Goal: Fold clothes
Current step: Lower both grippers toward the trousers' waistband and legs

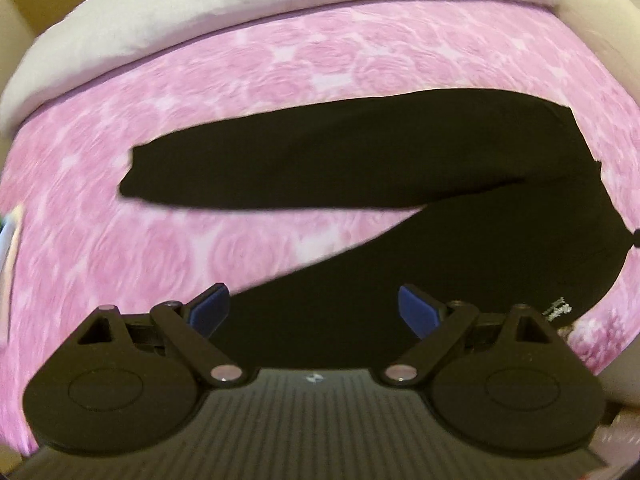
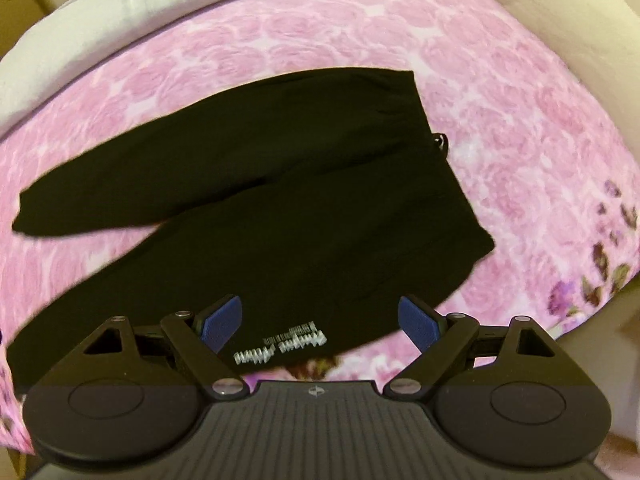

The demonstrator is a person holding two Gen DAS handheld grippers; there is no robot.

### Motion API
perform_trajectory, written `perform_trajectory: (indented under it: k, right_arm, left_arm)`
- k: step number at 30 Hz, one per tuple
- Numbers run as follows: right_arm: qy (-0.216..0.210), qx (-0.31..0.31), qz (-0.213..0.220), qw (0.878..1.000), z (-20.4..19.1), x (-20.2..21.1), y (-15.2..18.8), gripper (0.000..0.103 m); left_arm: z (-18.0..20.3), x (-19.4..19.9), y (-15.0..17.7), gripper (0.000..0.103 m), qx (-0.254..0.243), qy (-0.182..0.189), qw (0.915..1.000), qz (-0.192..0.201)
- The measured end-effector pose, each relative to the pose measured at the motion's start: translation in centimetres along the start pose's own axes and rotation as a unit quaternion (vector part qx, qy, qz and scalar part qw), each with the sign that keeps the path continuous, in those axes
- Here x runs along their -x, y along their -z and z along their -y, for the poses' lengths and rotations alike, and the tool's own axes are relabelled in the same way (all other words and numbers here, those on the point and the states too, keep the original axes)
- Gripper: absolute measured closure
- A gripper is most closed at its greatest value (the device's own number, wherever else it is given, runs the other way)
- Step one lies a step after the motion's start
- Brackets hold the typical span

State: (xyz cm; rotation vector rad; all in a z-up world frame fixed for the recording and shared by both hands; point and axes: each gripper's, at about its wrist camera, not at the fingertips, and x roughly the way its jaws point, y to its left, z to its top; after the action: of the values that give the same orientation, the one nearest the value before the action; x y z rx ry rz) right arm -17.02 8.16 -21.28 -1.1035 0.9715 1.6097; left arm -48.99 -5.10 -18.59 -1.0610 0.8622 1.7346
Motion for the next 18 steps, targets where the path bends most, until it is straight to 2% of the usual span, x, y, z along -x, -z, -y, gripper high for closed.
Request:
perform_trajectory:
  k: [4,6,8,12,18]
  right_arm:
    - [-0.012,-0.023,0.003,1.000,0.2,-2.6,-1.1,0.023]
    - [-0.025,-0.026,-0.001,0.999,0.3,-3.9,-1.5,0.031]
    - [-0.033,-0.021,-0.004,0.999,0.6,-5.4,-2.3,0.034]
    - [-0.044,0.025,-0.004,0.999,1.3,-8.9,-5.0,0.044]
    - [-0.067,0.106,-0.008,0.992,3.0,-14.6,-10.6,0.048]
  left_arm:
    - [-0.6,-4.6,-2.7,0.016,-0.029,0.030,0.9991,-0.007]
    - [-0.6,-7.0,-4.1,0.018,-0.039,0.047,0.9981,-0.009]
    - [-0.6,-9.2,-5.5,0.018,-0.051,0.063,0.9967,-0.007]
    - [-0.3,-13.0,-8.4,0.019,-0.075,0.092,0.9929,0.006]
    - [0.4,-18.6,-12.8,0.023,-0.101,0.127,0.9865,0.019]
